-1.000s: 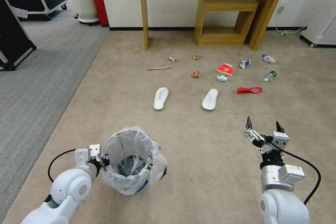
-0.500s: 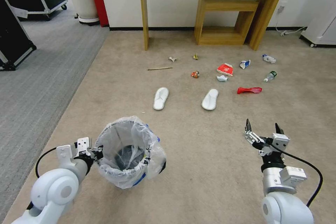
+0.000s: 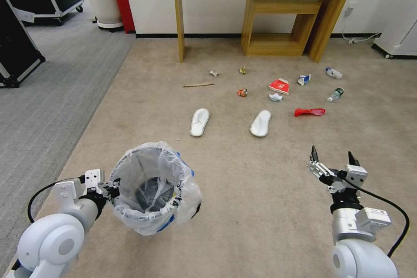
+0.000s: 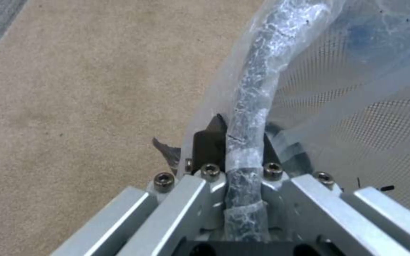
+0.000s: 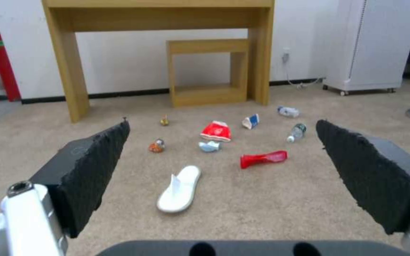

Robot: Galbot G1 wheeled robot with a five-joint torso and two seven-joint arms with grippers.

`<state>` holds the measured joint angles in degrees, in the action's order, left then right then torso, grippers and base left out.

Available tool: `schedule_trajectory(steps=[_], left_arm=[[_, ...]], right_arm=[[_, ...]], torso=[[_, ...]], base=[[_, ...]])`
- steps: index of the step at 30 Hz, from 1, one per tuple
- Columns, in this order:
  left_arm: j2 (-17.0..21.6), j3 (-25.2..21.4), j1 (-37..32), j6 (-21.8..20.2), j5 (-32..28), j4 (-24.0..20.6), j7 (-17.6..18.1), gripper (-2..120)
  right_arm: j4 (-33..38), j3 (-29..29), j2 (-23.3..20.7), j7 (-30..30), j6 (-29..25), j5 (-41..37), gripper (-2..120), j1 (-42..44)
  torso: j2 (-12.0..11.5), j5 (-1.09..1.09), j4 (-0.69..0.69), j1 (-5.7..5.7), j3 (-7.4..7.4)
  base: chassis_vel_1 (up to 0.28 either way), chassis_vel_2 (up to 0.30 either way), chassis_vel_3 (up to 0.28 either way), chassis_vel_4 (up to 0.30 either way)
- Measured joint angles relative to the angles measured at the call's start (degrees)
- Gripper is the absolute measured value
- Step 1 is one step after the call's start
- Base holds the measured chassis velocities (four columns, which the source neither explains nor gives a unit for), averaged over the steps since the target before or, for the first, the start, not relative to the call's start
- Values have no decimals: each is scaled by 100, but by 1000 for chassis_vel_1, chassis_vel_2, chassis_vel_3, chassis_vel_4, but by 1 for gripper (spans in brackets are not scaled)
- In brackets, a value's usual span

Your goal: Pick up the trash bin and place the garbage on the floor into it.

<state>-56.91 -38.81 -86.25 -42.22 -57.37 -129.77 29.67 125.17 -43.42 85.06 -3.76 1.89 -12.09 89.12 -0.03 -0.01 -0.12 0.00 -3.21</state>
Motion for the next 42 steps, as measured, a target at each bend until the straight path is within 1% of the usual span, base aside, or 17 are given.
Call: schedule_trajectory(steps=[7,13,21,31,42], left_arm=[[120,74,-7,2,24,150,-37,0],[244,-65,40,7,24,394,-78,0],[182,-256,206,10,-32,661,-89,0],[132,-438,164,10,-67,718,-94,0],[125,-550,57,10,-83,585,-110,0]], right_arm=[[2,-22,53,-5,1,2,100,-5],[58,-42,90,-5,-1,-5,100,1],[149,-108,134,-30,0,-17,100,38],[176,-127,196,-39,4,4,100,82],[287,-238,163,85,21,6,100,236]], torso=[[0,-1,0,0,0],[0,0,0,0,0],[0,-1,0,0,0],[0,0,0,0,0],[0,0,0,0,0]], base=[[0,0,0,0],[0,0,0,0],[0,0,0,0],[0,0,0,0],[0,0,0,0]])
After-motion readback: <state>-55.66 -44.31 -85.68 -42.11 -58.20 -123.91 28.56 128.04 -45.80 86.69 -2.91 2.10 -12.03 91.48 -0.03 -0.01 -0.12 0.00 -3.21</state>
